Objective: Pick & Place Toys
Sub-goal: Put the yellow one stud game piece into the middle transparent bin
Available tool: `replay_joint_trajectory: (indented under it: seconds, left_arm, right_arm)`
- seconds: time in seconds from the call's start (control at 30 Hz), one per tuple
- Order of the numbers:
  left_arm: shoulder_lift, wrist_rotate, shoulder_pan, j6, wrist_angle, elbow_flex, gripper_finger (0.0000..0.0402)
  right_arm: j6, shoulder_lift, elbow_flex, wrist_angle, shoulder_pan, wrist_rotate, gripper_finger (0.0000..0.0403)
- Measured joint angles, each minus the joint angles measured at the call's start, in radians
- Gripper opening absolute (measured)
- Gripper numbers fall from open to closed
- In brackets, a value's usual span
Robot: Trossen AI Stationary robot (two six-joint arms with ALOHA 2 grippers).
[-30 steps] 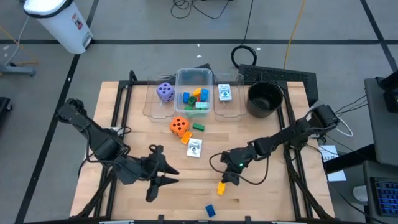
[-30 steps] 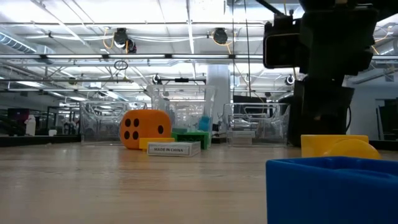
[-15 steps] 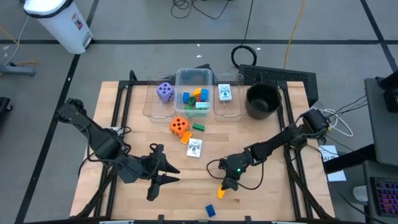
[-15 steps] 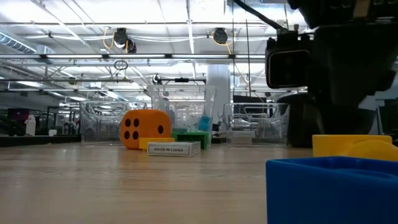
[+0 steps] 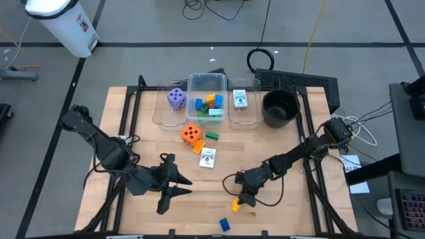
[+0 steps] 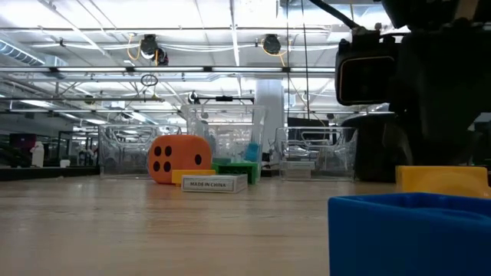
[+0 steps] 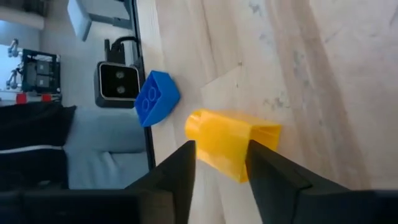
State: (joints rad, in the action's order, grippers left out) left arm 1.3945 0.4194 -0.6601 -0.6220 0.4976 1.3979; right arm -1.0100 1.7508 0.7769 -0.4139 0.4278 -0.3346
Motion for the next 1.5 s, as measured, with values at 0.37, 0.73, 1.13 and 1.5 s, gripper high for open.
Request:
replay_joint_trajectory:
  seconds: [0.37, 0.73, 1.13, 1.5]
  left_arm:
    - [0.000, 0.000, 0.000, 0.011, 0.000, 0.000, 0.0127]
    - [0.000, -0.003, 0.000, -0.009, 0.000, 0.000, 0.0127]
    - [0.000, 0.016, 0.017, 0.051, -0.002, 0.000, 0.0127]
    - [0.000, 0.047, 0.187, 0.221, -0.095, 0.000, 0.0152]
  right_arm:
    - [0.027, 0.000, 0.000, -0.009, 0.000, 0.017, 0.0008]
    - [0.048, -0.050, 0.000, -0.114, -0.016, 0.023, 0.0002]
    - [0.226, -0.302, 0.000, -0.287, -0.053, 0.259, 0.0001]
    - [0.175, -0.333, 0.000, -0.509, -0.134, 0.256, 0.0000]
